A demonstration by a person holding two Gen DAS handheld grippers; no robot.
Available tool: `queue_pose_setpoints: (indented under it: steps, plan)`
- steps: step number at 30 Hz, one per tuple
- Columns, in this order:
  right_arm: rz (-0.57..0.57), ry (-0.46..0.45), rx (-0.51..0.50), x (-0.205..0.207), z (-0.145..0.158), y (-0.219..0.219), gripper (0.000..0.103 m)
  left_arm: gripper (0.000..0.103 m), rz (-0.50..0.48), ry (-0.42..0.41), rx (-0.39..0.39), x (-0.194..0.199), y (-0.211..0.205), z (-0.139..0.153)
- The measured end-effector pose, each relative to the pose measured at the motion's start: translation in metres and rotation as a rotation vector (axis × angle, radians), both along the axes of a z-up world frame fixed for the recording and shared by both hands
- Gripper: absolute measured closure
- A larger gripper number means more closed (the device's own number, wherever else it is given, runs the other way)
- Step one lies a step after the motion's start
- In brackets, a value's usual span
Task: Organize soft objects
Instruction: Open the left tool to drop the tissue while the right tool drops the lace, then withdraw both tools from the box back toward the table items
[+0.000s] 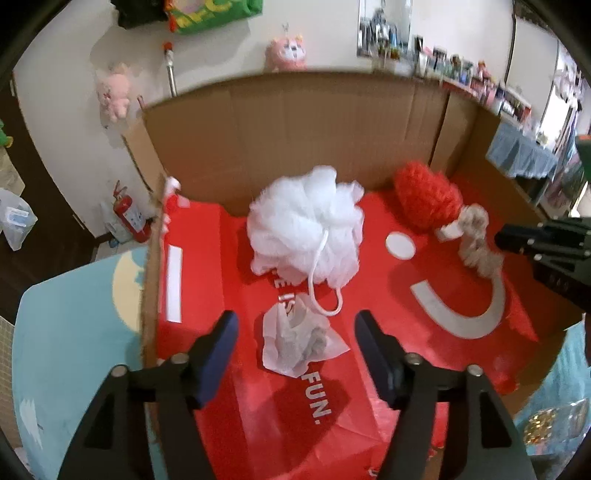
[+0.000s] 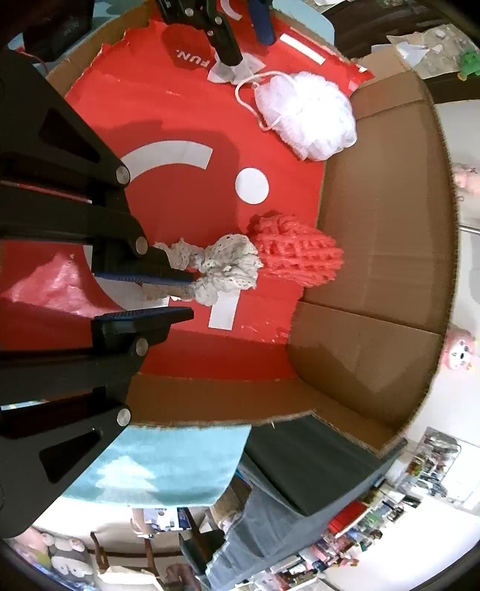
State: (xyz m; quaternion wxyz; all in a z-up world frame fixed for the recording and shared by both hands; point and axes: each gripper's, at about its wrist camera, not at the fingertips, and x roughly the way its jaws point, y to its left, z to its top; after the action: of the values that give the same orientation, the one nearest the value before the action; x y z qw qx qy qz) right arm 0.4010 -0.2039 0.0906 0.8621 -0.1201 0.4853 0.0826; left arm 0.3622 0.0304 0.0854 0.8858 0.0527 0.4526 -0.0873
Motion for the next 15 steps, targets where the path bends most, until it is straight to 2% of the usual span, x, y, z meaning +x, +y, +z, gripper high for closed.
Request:
queue_pose_setpoints:
  steps: [5,9,15]
  plan:
    - [-0.001,-0.049,0.035,-0.018,0.023,0.000,0.091,0.021,-0.005,-0.083,-0.040,-0.025,0.002,0.030]
    - [0.001,-0.098,0.049,-0.038,0.045,0.000,0.091,0.009,-0.008,-0.160,-0.081,-0.049,0.001,0.056]
    - [-0.007,-0.184,0.113,-0.081,0.080,-0.008,0.090,0.000,-0.004,-0.297,-0.147,-0.104,0.005,0.100]
